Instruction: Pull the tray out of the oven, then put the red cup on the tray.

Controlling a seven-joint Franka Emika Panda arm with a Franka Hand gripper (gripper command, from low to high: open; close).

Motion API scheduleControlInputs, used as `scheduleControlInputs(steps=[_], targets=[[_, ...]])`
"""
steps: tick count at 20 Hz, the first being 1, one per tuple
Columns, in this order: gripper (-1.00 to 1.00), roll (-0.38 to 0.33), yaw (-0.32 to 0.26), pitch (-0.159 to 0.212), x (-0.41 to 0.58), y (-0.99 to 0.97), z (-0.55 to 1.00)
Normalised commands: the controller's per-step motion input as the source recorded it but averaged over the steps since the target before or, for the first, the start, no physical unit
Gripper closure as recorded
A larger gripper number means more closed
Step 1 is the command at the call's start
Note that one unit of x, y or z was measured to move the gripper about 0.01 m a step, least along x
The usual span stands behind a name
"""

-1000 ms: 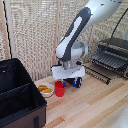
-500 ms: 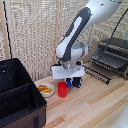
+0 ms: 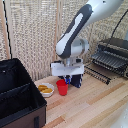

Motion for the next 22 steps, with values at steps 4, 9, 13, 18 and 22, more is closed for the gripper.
scheduleControlInputs(steps=[4, 9, 13, 18, 22], targets=[[1.0, -0.023, -0.207, 0.02, 0.405, 0.0, 0.86], [1.0, -0.068, -0.208, 0.023, 0.465, 0.01, 0.78], [1.0, -0.055, -0.196, 0.041, 0.562, -0.02, 0.71], [1.0, -0.004, -0.195, 0.058, 0.445, -0.24, 0.79], [1.0, 0.039, -0.123, 0.038, 0.344, -0.58, 0.78]])
